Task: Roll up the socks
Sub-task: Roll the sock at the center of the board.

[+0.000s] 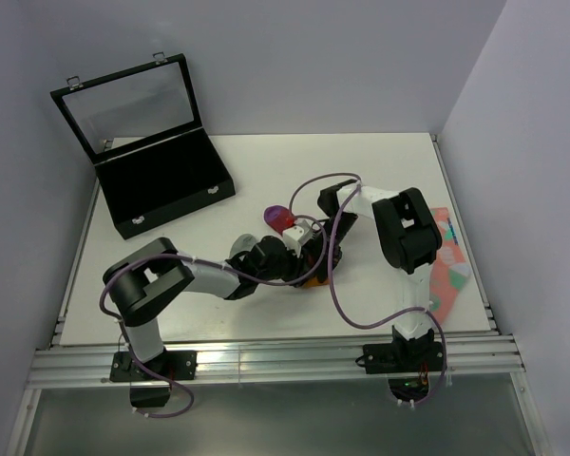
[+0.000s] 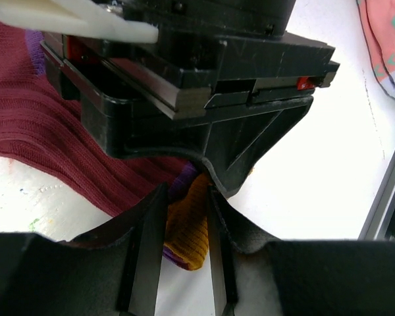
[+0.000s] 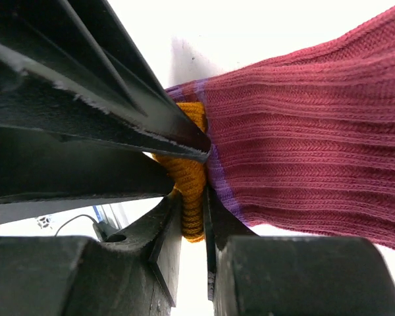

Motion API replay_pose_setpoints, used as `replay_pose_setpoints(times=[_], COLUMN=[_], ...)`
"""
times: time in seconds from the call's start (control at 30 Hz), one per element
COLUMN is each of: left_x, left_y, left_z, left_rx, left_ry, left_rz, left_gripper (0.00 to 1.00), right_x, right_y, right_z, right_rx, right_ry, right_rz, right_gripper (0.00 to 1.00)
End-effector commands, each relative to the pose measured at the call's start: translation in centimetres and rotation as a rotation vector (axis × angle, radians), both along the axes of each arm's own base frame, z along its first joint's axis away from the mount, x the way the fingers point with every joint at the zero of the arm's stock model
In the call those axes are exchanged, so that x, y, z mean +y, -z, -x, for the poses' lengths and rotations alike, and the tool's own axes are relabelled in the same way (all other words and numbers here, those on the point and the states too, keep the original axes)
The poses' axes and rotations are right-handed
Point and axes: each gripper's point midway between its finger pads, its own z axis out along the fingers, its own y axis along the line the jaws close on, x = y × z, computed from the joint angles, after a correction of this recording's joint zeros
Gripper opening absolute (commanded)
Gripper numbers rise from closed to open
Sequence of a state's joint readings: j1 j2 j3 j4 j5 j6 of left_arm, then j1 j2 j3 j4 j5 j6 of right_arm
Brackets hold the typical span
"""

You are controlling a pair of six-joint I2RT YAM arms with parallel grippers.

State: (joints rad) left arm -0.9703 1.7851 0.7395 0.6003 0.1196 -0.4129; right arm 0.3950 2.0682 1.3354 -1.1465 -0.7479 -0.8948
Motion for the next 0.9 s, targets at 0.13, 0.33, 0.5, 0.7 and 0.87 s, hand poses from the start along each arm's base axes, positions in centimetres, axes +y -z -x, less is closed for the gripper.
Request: replay_pose_setpoints(times=[0.13, 0.33, 0.5, 0.7, 0.87], left_x=[-1.0, -0.5, -0.2, -0.4, -0.1], left_y=[-0.3, 0.8, 1.6, 2.4, 3.1], left_z=[0.9, 1.4, 1.2, 1.6, 2.0], left_rx=[0.002, 0.023, 0.033, 0.053, 0.066], left_ry=[0.049, 0.055, 0.038, 0.06, 0.067], left_rz=[0.066, 0.05, 0.035, 0.021, 0.003], left_gripper=[0.36, 0.38, 0.4, 0.44, 0.43], right_x=[-0.9, -0.8, -0.7, -0.9, -0.8], right_y=[1.1, 1.1, 1.0, 0.8, 0.7], right_z=[-1.0, -1.3, -1.3, -1.3, -1.4], right_rx=[-0.006, 0.002, 0.012, 0.012, 0.019], right_ry=[0.0, 0.013, 0.014, 0.017, 0.019], right_rz=[0.057, 0.058, 0.057, 0.063, 0.06], right_gripper=[0.17, 0.17, 0.17, 0.17, 0.17])
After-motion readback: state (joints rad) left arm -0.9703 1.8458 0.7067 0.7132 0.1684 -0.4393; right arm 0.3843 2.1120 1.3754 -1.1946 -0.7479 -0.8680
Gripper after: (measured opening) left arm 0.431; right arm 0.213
